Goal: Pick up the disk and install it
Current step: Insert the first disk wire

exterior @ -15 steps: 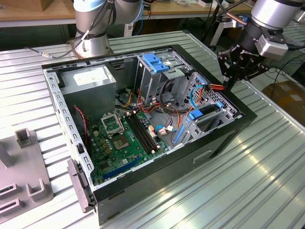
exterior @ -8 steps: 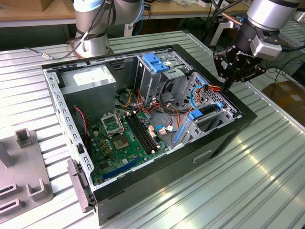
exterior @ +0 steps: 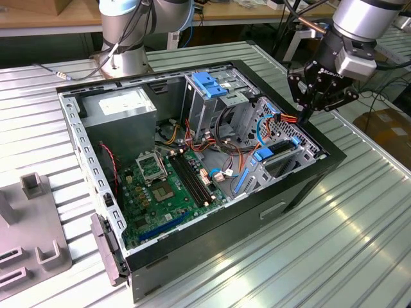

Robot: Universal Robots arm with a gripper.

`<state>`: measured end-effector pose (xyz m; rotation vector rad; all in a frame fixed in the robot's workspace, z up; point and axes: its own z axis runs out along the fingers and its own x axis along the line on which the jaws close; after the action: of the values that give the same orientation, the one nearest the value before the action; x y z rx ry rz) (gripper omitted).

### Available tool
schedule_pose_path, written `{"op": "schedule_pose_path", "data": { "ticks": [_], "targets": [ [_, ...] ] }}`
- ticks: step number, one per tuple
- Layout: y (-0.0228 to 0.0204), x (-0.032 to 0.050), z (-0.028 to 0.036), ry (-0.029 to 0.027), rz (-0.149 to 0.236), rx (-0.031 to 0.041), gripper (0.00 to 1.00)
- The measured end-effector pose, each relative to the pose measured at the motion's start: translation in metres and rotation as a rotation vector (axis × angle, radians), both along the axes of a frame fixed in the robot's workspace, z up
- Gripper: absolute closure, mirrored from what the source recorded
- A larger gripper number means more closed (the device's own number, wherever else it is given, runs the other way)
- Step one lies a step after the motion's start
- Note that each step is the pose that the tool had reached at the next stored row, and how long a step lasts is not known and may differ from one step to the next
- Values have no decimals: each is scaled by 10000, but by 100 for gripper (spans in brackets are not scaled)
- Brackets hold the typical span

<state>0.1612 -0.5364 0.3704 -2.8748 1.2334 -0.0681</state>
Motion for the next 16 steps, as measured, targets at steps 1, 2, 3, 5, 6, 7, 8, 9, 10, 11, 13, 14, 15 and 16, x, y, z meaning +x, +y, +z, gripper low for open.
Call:
{"op": "schedule_pose_path", "data": {
  "ticks": [1, 2, 3, 5, 6, 7, 8, 9, 10, 11, 13, 14, 15, 16],
  "targets": [
    [0, -1, 0, 0, -59, 1, 84],
    [0, -1, 0, 0, -63, 0, 84],
    [0, -1, 0, 0, -67, 0, 84],
    [0, -1, 0, 0, -71, 0, 84],
    [0, -1, 0, 0, -72, 0, 84],
    [0, -1, 0, 0, -72, 0, 84],
    [0, -1, 0, 0, -73, 0, 84],
    [0, -1, 0, 0, -99, 0, 84],
    [0, -1, 0, 0, -125, 0, 84],
    [0, -1, 0, 0, -126, 0, 84],
    [0, -1, 0, 0, -129, 0, 84],
    [0, -1, 0, 0, -130, 1, 84],
    [0, -1, 0, 0, -132, 0, 84],
    [0, -1, 0, 0, -132, 0, 84]
  ]
}}
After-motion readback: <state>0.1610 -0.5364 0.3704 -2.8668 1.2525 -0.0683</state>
